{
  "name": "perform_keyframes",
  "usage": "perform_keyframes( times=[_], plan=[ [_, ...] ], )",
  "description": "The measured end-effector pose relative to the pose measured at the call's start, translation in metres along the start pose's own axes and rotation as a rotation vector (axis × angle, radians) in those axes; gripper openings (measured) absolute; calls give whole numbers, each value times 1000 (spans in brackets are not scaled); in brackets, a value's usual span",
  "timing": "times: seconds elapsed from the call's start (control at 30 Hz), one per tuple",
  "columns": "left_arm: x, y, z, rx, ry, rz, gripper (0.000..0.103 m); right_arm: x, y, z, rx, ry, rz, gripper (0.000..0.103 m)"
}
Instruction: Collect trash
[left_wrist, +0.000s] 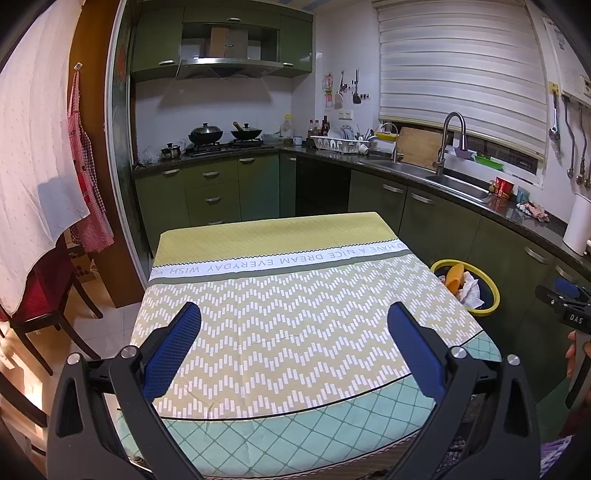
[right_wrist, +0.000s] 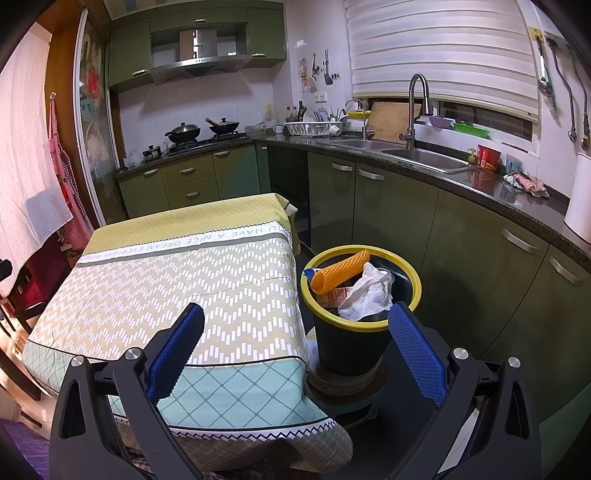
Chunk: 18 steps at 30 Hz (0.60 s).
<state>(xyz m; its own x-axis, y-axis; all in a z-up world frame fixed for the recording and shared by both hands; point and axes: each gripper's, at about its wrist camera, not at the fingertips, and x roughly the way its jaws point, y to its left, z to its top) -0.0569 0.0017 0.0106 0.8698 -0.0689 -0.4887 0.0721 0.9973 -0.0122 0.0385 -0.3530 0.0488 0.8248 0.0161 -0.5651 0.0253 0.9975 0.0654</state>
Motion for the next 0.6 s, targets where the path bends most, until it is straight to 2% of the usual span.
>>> perform_keyframes(
  times=[0.6],
  plan=[
    [2, -2, -2, -1, 9, -17, 96, 1, 1, 0, 1, 2, 2, 98]
  ],
)
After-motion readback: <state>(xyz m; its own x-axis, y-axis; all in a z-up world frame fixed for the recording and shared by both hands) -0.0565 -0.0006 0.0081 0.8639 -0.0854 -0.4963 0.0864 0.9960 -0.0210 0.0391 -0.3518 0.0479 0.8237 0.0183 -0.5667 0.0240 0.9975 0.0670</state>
